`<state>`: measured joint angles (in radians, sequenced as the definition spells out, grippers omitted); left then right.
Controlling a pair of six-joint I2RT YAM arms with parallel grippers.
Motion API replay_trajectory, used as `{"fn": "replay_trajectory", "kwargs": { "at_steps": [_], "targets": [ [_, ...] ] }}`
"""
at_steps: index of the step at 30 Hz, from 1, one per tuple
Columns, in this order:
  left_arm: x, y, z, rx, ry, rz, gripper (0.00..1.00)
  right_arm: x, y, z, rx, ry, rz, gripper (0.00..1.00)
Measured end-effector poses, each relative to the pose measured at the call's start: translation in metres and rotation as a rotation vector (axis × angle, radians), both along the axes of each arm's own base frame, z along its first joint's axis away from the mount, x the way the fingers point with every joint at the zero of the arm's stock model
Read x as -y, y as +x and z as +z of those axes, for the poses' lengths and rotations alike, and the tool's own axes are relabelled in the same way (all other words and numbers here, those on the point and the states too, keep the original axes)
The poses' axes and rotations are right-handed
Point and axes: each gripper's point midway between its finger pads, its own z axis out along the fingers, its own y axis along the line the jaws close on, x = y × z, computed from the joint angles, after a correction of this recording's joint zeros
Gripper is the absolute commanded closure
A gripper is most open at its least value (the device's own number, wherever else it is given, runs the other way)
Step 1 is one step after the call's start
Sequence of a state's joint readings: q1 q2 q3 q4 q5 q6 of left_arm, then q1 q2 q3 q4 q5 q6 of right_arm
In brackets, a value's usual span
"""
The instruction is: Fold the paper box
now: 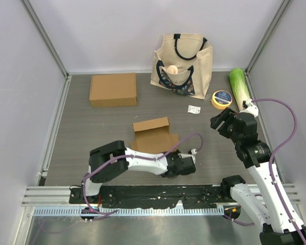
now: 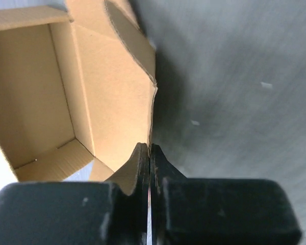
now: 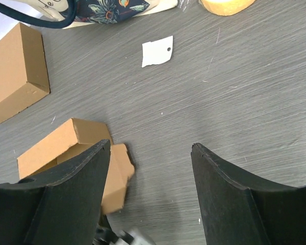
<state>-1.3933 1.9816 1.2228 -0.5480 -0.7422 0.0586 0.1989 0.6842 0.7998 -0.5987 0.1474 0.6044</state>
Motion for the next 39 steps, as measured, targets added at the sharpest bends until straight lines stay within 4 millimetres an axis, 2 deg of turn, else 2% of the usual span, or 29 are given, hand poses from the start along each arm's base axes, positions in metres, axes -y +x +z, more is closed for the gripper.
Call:
{"fn": "replay_trajectory", "kwargs": {
  "at_steps": [3,6,11,13,15,17,19,22,24,26,27,29,31,33,35,39],
  "targets": [
    [-0.004,0.02,0.012,-0.068,-0.108,0.101,1.0,0.0,0.001,-0.003,-0.012,-0.004,-0.001,0.3],
    [-0.013,0.041,0.044,-0.197,-0.333,0.247,1.0,0.0,0.004,-0.01,-0.038,-0.017,0.004,0.3],
    [-0.044,0.091,0.158,-0.312,-0.932,0.524,1.0,-0.003,0.02,-0.04,-0.145,-0.059,0.019,0.29],
    [-0.06,0.103,0.205,-0.335,-1.161,0.613,1.0,-0.007,0.031,-0.055,-0.185,-0.062,0.032,0.27],
    [-0.069,0.107,0.236,-0.382,-1.342,0.686,1.0,-0.013,0.043,-0.074,-0.231,-0.051,0.049,0.27],
    [-0.078,0.115,0.254,-0.454,-1.532,0.764,1.0,-0.019,0.056,-0.089,-0.254,-0.014,0.068,0.27],
    [-0.085,0.118,0.253,-0.547,-1.686,0.874,1.0,-0.025,0.073,-0.101,-0.257,0.051,0.081,0.28],
    [-0.098,0.125,0.225,-0.652,-1.85,1.074,1.0,-0.024,0.098,-0.118,-0.248,0.152,0.067,0.3],
    [-0.104,0.125,0.196,-0.706,-1.906,1.275,1.0,-0.022,0.114,-0.13,-0.243,0.219,0.055,0.33],
    [-0.107,0.124,0.188,-0.713,-1.922,1.368,1.0,-0.024,0.133,-0.145,-0.236,0.301,0.058,0.35],
    [-0.11,0.126,0.188,-0.706,-1.94,1.42,1.0,-0.022,0.136,-0.15,-0.24,0.317,0.05,0.36],
    [-0.117,0.127,0.194,-0.671,-1.941,1.525,1.0,-0.022,0.145,-0.169,-0.262,0.373,0.049,0.38],
    [-0.123,0.134,0.214,-0.625,-1.96,1.599,1.0,-0.025,0.149,-0.183,-0.286,0.422,0.046,0.4],
    [-0.126,0.142,0.238,-0.589,-2.006,1.619,1.0,-0.03,0.163,-0.182,-0.256,0.465,0.067,0.42],
    [-0.129,0.147,0.252,-0.565,-2.038,1.654,1.0,-0.035,0.171,-0.182,-0.234,0.501,0.079,0.43],
    [-0.127,0.159,0.253,-0.548,-2.004,1.747,1.0,-0.039,0.181,-0.183,-0.201,0.553,0.082,0.48]
  ]
}}
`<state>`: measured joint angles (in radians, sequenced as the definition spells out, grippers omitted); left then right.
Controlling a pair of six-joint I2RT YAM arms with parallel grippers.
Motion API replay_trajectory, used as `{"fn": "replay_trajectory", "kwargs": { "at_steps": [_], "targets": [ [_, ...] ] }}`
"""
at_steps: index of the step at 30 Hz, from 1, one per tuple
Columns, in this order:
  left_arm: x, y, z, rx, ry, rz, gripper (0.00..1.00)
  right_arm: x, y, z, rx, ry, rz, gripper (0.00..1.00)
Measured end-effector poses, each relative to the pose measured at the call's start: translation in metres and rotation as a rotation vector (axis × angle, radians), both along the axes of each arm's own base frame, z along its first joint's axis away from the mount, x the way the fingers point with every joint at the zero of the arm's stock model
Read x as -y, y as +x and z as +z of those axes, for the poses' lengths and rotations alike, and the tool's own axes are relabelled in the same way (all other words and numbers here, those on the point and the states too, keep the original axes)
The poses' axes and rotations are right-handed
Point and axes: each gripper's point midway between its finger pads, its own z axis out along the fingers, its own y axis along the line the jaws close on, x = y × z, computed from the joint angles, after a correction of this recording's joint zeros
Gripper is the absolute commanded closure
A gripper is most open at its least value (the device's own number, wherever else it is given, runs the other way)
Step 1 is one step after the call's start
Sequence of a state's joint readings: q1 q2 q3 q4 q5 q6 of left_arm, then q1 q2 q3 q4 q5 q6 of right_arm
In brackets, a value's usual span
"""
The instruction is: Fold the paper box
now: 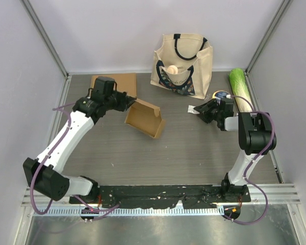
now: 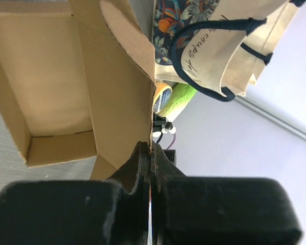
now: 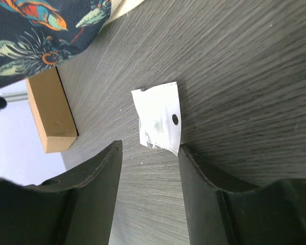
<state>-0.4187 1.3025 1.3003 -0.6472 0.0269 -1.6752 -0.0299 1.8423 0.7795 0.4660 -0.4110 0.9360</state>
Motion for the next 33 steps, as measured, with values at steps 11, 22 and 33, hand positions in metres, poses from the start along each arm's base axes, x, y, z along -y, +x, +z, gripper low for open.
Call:
{"fn": "replay_trajectory", "kwargs": {
  "at_steps": [11,22,33],
  "targets": [
    [-0.011,-0.006,-0.045,-0.206,0.004,0.154,1.0,0.003,0.011,-0.012,0.026,0.087,-0.097,0.78],
    [-0.02,0.013,-0.044,-0.289,0.143,0.219,1.0,0.003,0.007,-0.016,0.048,0.025,-0.089,0.99],
    [-0.018,0.045,-0.095,-0.394,0.255,0.266,1.0,-0.063,-0.089,0.039,0.136,-0.077,0.182,0.99]
  ]
}}
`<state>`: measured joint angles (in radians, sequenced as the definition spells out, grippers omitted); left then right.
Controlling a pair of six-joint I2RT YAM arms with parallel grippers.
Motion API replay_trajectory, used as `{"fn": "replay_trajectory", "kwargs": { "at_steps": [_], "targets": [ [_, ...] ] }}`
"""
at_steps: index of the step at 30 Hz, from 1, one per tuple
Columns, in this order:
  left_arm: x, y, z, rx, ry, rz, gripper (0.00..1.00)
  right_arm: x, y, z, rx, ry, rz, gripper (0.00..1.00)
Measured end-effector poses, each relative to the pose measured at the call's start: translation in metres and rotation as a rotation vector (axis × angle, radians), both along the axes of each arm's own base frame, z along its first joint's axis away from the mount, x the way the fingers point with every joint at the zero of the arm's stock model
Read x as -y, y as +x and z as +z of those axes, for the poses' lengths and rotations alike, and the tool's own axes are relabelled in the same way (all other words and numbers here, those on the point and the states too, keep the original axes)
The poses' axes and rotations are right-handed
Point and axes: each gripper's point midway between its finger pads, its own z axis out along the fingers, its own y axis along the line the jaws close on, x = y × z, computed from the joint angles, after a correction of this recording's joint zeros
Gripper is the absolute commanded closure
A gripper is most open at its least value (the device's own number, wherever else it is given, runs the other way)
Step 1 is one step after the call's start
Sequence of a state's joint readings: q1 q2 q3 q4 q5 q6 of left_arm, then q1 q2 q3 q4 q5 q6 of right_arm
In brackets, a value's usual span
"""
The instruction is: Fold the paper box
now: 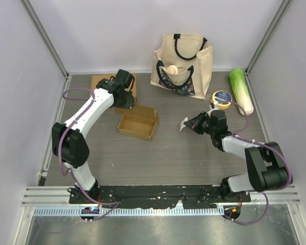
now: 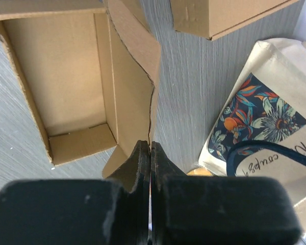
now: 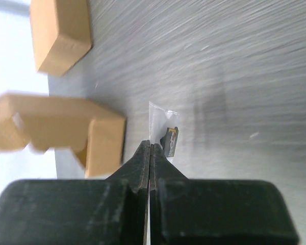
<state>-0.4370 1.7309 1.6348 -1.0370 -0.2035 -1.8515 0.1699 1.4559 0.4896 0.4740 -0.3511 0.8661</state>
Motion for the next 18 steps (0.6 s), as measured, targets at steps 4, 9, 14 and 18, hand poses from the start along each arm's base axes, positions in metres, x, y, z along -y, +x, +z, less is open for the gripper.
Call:
{"fn": "replay_trajectory", "kwargs": {
  "at_steps": [4,9,14,18],
  "targets": [
    [0.003,0.01,-0.006,-0.007,0.009,0.002,1.0,-0.048,-0.038,0.031,0.088,-0.036,0.17,0.99],
    [0.002,0.013,-0.006,-0.008,0.009,0.006,1.0,-0.108,-0.063,0.076,0.223,-0.05,0.374,0.99],
    [0.002,0.013,-0.006,-0.02,-0.01,0.004,1.0,-0.166,-0.036,0.1,0.33,-0.083,0.484,0.98],
    [0.003,0.011,-0.006,-0.039,-0.047,-0.014,1.0,-0.203,-0.007,0.093,0.375,-0.145,0.537,0.44]
  ]
}}
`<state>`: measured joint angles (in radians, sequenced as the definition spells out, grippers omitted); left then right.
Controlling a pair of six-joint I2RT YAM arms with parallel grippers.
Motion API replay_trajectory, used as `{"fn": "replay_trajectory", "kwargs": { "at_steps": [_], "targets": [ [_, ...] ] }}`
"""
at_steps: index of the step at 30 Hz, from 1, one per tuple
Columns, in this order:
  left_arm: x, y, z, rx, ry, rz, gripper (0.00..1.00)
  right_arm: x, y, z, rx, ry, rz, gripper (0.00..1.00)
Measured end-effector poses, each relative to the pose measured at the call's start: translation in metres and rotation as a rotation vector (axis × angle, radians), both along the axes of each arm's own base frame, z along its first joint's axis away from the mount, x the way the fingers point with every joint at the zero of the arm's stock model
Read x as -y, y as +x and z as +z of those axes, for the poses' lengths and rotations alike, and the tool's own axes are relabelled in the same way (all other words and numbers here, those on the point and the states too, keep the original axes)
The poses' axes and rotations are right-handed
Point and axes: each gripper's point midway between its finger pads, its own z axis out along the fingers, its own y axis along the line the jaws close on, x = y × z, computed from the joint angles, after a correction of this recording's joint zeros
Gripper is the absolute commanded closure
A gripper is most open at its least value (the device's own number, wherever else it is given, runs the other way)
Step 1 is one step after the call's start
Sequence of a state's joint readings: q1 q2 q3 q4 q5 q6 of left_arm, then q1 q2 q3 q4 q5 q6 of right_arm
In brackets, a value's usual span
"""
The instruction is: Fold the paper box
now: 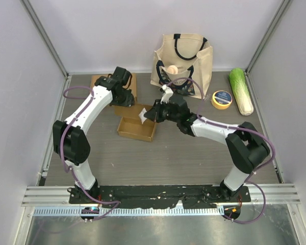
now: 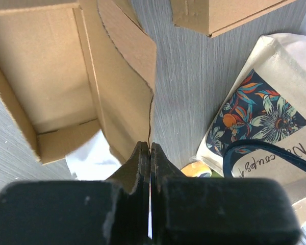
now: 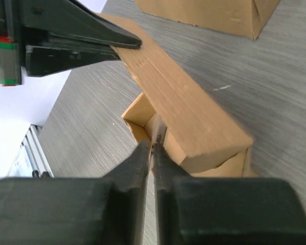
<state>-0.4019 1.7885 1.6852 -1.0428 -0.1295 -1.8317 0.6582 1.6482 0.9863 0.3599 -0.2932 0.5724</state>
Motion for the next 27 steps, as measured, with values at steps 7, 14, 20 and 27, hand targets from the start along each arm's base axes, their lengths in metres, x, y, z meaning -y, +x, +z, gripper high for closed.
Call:
{"fn": "replay_trajectory", "kwargs": {
  "at_steps": [7,14,20,27],
  "targets": [
    [-0.003,-0.001,-0.004,-0.026,-0.031,-0.004,0.84,0.002,0.008,-0.018,0.076,-0.129,-0.024,0.37],
    [-0.003,-0.009,-0.015,-0.061,-0.031,-0.042,0.31,0.053,-0.014,0.0,0.179,-0.228,-0.122,0.37],
    [-0.003,-0.023,-0.029,-0.076,-0.014,-0.123,0.0,0.07,-0.013,-0.008,0.238,-0.314,-0.11,0.3],
    [-0.049,-0.065,0.023,0.15,0.15,-0.24,0.0,0.065,0.003,-0.053,0.207,-0.434,-0.044,0.37]
  ]
}}
